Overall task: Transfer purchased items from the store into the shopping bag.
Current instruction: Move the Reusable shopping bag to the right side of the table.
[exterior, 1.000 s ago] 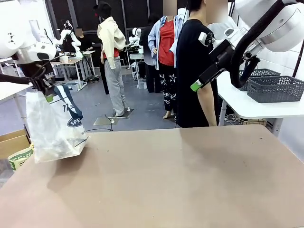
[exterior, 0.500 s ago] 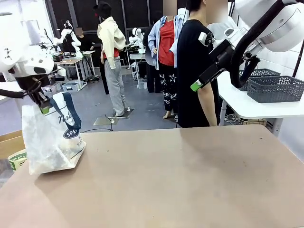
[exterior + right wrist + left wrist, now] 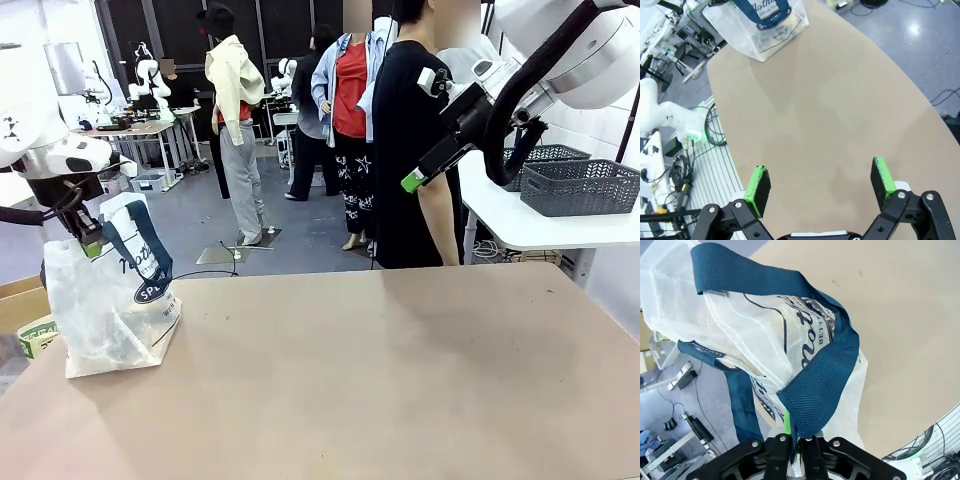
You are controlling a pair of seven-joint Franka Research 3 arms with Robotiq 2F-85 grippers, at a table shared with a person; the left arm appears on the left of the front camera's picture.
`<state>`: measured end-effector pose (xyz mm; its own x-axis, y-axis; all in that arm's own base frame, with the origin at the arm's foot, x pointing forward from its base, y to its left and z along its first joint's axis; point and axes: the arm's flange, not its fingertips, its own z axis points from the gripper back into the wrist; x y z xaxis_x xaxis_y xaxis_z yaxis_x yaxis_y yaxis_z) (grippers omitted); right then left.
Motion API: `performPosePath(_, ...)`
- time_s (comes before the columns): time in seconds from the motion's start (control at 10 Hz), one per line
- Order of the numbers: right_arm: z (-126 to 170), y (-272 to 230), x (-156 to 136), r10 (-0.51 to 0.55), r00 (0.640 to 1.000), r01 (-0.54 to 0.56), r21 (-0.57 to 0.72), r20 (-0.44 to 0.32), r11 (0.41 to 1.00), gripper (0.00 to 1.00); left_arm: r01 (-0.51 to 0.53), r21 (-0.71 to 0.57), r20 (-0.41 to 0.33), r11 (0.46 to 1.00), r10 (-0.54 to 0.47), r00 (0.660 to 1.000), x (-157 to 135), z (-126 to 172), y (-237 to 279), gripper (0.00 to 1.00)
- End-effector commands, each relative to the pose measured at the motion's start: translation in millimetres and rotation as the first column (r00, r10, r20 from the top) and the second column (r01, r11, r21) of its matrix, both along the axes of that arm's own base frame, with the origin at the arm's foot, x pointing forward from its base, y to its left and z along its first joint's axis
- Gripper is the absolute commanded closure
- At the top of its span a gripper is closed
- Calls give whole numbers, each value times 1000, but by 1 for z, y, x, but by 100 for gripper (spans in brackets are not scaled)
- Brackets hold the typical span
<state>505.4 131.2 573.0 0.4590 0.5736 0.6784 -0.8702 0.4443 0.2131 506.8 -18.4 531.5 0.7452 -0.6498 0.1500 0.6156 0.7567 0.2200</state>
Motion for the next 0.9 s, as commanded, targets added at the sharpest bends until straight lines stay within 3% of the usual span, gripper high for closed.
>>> performPosePath(0.0, 1, 0, 0, 6, 1000, -6, -2, -6, 1000, 0, -2, 15, -2, 1000, 2, 1000, 3, -2, 3, 100)
performPosePath(0.5, 1, 0, 0, 6, 1000, -6, -2, -6, 1000, 0, -2, 15, -2, 1000, 2, 1000, 3, -2, 3, 100)
performPosePath(0.6, 1, 0, 0, 6, 1000, -6, -2, -6, 1000, 0, 0, 0, 1, 1000, 0, 1000, 0, 0, 0, 91)
performPosePath(0.8, 1, 0, 0, 6, 1000, -6, -2, -6, 1000, 0, 11, 37, 6, 999, -12, 1000, -1, 6, -3, 53)
